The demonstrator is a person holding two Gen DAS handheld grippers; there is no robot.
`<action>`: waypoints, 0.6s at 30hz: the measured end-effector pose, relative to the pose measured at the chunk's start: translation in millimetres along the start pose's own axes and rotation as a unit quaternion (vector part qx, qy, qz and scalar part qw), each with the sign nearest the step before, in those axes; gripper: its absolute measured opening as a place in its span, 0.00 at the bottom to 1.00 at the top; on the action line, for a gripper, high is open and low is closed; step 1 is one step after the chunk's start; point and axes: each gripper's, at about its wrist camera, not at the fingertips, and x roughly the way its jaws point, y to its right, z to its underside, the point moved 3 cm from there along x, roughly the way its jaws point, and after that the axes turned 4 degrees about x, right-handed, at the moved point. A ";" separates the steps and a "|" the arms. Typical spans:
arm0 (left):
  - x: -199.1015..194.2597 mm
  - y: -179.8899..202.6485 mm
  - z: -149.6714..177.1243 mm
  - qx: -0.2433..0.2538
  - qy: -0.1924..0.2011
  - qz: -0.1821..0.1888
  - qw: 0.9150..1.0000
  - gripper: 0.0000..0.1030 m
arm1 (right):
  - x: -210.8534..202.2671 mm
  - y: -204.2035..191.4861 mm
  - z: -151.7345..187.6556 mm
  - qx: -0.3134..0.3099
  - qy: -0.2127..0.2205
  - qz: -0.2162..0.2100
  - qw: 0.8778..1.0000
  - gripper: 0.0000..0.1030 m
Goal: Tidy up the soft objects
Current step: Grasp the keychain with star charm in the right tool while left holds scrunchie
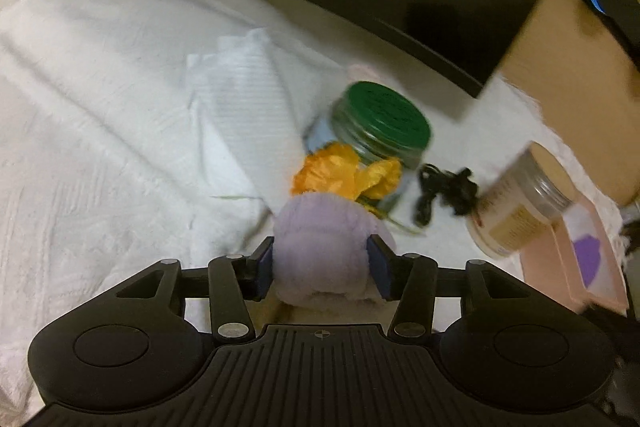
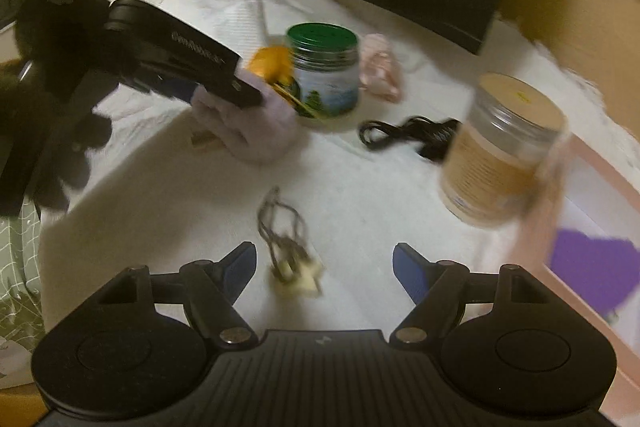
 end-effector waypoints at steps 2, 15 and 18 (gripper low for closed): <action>-8.0 1.4 5.2 -0.001 0.002 0.008 1.000 0.40 | 7.8 -2.0 -3.4 0.001 -0.006 -0.009 1.000 0.72; -66.6 32.6 40.9 -0.004 -0.001 0.080 0.997 0.30 | -45.2 31.8 5.6 0.059 -0.015 -0.035 0.998 0.09; -66.6 62.5 52.9 0.007 -0.035 0.160 0.987 0.30 | -73.3 46.2 21.9 0.077 -0.006 -0.023 0.997 0.09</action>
